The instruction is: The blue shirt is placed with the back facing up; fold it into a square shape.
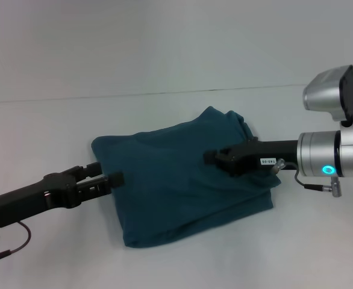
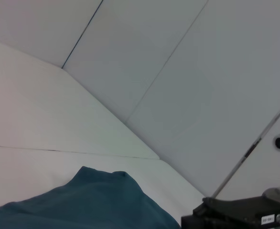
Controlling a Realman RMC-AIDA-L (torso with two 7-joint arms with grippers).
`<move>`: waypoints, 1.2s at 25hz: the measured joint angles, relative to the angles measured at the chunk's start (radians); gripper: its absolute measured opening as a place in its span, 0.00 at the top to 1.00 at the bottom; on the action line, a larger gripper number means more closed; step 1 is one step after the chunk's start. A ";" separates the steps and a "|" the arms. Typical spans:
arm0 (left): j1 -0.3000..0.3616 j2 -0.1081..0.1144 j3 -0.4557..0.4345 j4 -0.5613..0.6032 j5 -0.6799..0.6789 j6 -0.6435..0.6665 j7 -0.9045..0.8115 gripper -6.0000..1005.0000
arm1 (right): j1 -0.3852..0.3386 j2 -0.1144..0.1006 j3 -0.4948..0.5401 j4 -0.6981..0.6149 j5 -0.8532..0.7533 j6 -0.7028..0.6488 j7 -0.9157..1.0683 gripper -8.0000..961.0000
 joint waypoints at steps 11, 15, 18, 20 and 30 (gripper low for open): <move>0.000 -0.003 0.000 -0.001 -0.001 -0.005 -0.001 0.05 | -0.008 -0.021 0.078 -0.023 -0.025 0.094 0.132 0.94; 0.000 -0.003 0.000 -0.002 -0.002 -0.005 -0.001 0.05 | 0.007 -0.054 0.067 -0.016 -0.056 0.121 0.263 0.93; 0.000 -0.003 0.000 -0.002 -0.002 -0.005 -0.001 0.05 | 0.017 -0.062 0.065 -0.017 -0.104 0.126 0.347 0.84; 0.000 -0.003 0.000 -0.002 -0.002 -0.005 -0.001 0.05 | 0.024 -0.066 0.065 -0.019 -0.132 0.129 0.390 0.78; 0.000 -0.002 0.000 -0.002 0.002 -0.005 0.000 0.05 | 0.045 -0.055 0.062 -0.008 -0.211 0.171 0.494 0.72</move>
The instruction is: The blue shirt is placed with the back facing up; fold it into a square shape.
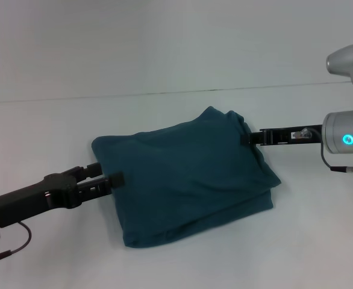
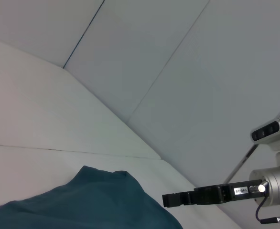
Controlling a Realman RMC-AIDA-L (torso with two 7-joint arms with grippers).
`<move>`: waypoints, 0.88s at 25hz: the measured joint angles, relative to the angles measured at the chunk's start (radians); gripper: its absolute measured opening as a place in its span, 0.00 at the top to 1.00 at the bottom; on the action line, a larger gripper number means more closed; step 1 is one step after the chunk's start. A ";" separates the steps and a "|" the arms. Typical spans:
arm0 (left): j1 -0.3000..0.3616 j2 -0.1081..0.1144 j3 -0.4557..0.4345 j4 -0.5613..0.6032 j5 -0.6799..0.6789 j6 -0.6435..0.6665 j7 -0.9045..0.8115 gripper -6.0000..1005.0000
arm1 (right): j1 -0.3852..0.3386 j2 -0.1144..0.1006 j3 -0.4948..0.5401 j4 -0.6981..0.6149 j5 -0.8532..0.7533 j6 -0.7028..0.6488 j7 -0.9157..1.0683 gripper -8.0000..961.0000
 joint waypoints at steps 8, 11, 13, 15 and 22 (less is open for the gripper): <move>0.000 0.002 0.000 0.000 0.001 0.000 0.002 0.05 | 0.026 0.012 0.000 0.059 0.001 0.071 -0.002 0.77; 0.000 0.002 0.000 0.002 0.002 -0.003 0.003 0.05 | 0.032 0.021 0.000 0.066 0.003 0.095 -0.005 0.80; 0.000 0.002 0.000 0.002 0.003 -0.007 0.003 0.05 | 0.036 0.026 0.000 0.071 0.003 0.105 -0.006 0.82; 0.000 0.002 0.000 0.002 0.003 -0.009 0.004 0.05 | 0.037 0.029 0.000 0.074 0.004 0.113 -0.010 0.84; 0.000 0.002 0.000 0.001 0.004 -0.009 0.012 0.05 | 0.021 0.045 0.014 0.066 0.075 0.114 -0.091 0.96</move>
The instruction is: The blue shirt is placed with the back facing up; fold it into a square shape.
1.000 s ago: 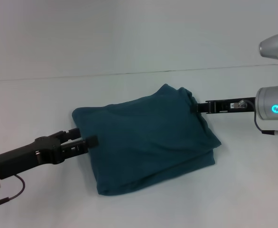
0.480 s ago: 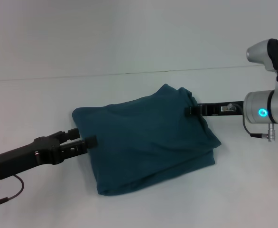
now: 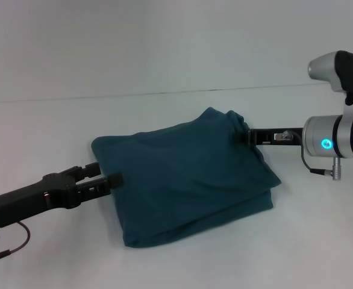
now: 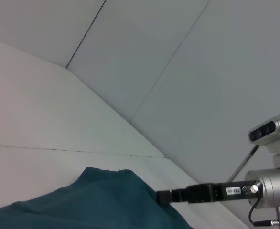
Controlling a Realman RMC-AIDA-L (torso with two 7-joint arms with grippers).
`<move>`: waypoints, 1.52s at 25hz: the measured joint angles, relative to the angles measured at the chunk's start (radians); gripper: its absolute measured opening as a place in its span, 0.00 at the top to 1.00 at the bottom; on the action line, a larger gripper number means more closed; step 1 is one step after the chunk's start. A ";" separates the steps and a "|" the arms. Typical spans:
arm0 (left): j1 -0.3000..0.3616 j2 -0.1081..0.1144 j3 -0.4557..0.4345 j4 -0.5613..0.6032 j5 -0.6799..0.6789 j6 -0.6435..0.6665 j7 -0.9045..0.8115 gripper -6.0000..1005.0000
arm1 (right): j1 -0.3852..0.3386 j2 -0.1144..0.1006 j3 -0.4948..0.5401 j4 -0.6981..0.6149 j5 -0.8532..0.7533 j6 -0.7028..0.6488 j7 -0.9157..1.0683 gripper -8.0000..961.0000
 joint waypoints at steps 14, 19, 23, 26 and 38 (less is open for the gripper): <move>-0.004 0.000 0.000 0.000 0.000 -0.001 0.000 0.05 | -0.021 -0.010 -0.004 -0.001 0.144 0.063 -0.084 0.98; -0.004 0.000 0.000 0.000 0.000 -0.002 -0.004 0.05 | -0.011 0.006 -0.010 0.010 0.133 0.107 -0.085 0.98; -0.002 0.000 -0.004 0.000 0.000 -0.002 -0.005 0.05 | -0.024 0.015 -0.008 0.007 0.134 0.121 -0.097 0.98; -0.002 0.001 -0.010 0.000 0.000 -0.001 -0.006 0.05 | -0.041 0.018 0.009 -0.006 0.161 0.125 -0.143 0.92; -0.009 0.003 -0.013 -0.001 -0.006 -0.001 -0.010 0.05 | -0.008 0.008 -0.061 -0.084 0.168 0.104 -0.200 0.62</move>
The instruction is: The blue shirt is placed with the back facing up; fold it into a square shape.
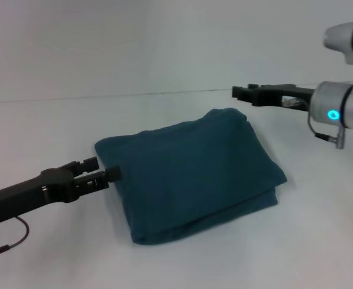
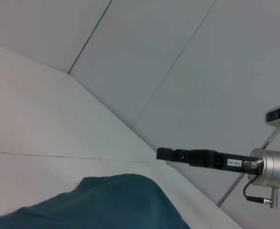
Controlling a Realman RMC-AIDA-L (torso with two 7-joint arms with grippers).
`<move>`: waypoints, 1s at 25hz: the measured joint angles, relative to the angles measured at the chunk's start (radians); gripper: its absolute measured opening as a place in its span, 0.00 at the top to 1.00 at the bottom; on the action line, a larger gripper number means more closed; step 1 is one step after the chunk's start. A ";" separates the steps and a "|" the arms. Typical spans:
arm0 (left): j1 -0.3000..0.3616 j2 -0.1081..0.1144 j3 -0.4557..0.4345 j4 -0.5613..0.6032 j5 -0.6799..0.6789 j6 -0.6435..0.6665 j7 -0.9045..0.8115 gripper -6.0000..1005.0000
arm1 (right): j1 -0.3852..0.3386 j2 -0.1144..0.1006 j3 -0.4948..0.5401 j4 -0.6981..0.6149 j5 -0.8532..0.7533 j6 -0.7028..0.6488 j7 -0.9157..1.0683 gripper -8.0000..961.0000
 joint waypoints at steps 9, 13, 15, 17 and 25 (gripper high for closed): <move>0.001 0.000 0.001 0.000 -0.002 0.000 -0.001 0.05 | 0.048 0.017 -0.156 0.076 -0.025 0.101 -0.002 0.63; 0.003 -0.001 0.001 0.000 -0.002 -0.001 -0.001 0.05 | 0.062 0.023 -0.240 0.127 -0.022 0.209 -0.004 0.79; 0.004 -0.001 -0.005 0.000 -0.002 -0.001 -0.001 0.05 | 0.062 0.025 -0.265 0.134 -0.019 0.246 -0.004 0.87; 0.005 -0.001 -0.009 0.000 -0.001 -0.001 -0.001 0.05 | 0.062 0.027 -0.286 0.142 -0.018 0.275 -0.007 0.95; 0.007 0.000 -0.011 -0.008 0.000 -0.014 0.002 0.05 | 0.046 0.033 -0.303 0.136 0.156 0.292 -0.204 0.99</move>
